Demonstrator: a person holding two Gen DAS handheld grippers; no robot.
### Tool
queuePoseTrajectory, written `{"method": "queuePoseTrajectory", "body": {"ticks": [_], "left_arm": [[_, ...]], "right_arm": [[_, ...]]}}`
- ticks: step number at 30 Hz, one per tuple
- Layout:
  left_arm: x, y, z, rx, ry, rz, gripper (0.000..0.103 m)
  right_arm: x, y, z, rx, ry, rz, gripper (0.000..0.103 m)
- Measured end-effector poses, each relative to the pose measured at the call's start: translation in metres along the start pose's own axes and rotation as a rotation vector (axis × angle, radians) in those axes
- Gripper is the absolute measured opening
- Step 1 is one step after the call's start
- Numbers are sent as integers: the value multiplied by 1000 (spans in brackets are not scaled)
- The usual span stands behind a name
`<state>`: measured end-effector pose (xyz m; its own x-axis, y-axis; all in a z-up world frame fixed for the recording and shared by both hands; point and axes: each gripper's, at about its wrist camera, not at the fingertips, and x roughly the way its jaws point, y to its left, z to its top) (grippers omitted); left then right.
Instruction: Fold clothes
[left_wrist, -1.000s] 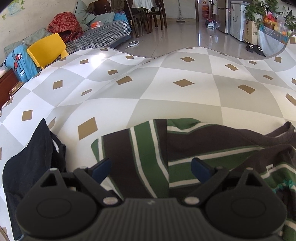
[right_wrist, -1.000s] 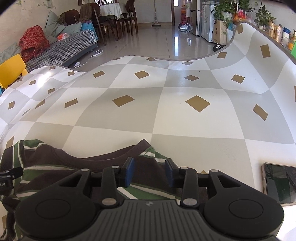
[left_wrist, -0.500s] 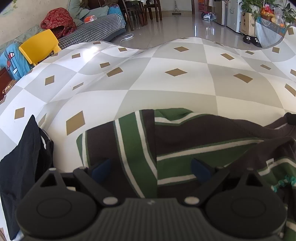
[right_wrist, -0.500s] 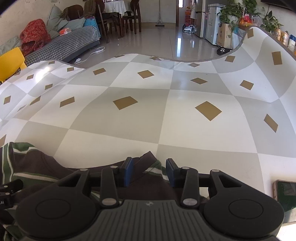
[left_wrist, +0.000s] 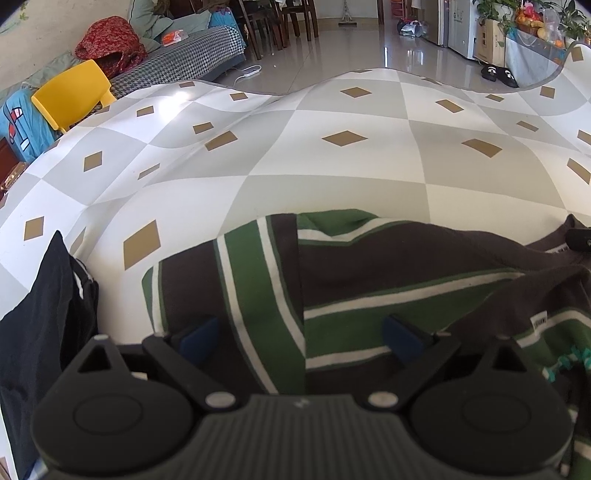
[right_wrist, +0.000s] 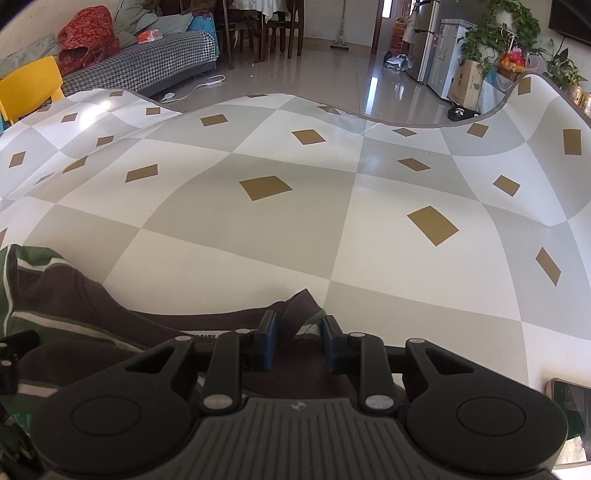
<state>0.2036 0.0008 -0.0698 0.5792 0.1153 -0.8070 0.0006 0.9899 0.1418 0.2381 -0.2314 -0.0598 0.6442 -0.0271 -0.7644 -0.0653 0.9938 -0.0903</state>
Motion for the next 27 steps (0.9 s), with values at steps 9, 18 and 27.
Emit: {"method": "queuePoseTrajectory", "body": {"ticks": [9,18,27], "left_arm": [[0,2,0,0,-1,1,98],[4,9,1,-40,26,7,103],[4,8,2,-40,30,11,103]], "right_arm": [[-5,-10,5,84,-67,-147,7],[-8,-21,9,172,-29,-198,11],[-18,-8,20,196,-101,100,25]]}}
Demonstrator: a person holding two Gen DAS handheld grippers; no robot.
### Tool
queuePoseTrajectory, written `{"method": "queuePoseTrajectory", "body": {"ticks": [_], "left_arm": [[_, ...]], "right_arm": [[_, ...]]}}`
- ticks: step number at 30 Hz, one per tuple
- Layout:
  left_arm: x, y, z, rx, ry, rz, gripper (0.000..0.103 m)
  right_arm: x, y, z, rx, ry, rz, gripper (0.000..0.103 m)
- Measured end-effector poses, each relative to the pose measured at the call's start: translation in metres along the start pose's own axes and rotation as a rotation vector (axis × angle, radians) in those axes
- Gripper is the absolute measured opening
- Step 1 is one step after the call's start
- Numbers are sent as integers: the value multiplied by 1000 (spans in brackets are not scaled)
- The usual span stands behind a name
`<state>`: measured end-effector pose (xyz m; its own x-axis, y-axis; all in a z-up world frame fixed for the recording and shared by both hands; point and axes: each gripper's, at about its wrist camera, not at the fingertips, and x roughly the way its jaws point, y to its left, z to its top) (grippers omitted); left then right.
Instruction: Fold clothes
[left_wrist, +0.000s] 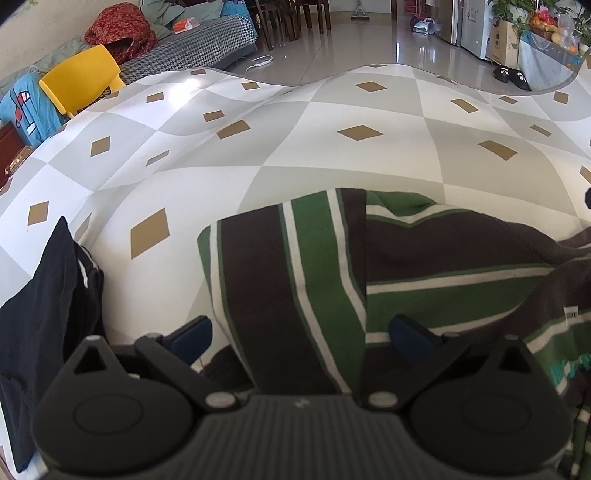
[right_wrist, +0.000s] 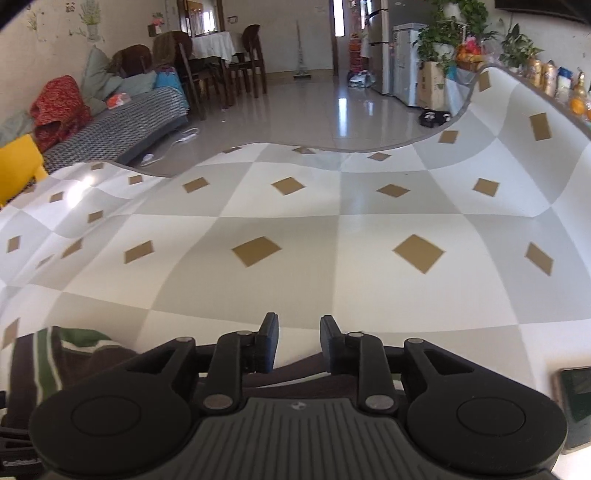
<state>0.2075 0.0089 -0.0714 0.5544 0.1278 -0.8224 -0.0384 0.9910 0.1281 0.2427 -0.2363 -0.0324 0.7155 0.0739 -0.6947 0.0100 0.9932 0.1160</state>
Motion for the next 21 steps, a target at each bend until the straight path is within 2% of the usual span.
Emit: {"method": "queuePoseTrajectory", "body": {"ticks": [4,6,13,21], "left_arm": [[1,0,0,-2,2,-3,103],[0,1,0,-2,2,-3,103],[2,0,1,-6,8,-12,103],[3,0,3,-8,16,-24,103]], "right_arm": [[9,15,-3,-18,44,139,28],[14,23,-6,-40,62,180,30],[28,41,-9,-75,97,251,35],[39,54,-12,-112,129,293,38]]}}
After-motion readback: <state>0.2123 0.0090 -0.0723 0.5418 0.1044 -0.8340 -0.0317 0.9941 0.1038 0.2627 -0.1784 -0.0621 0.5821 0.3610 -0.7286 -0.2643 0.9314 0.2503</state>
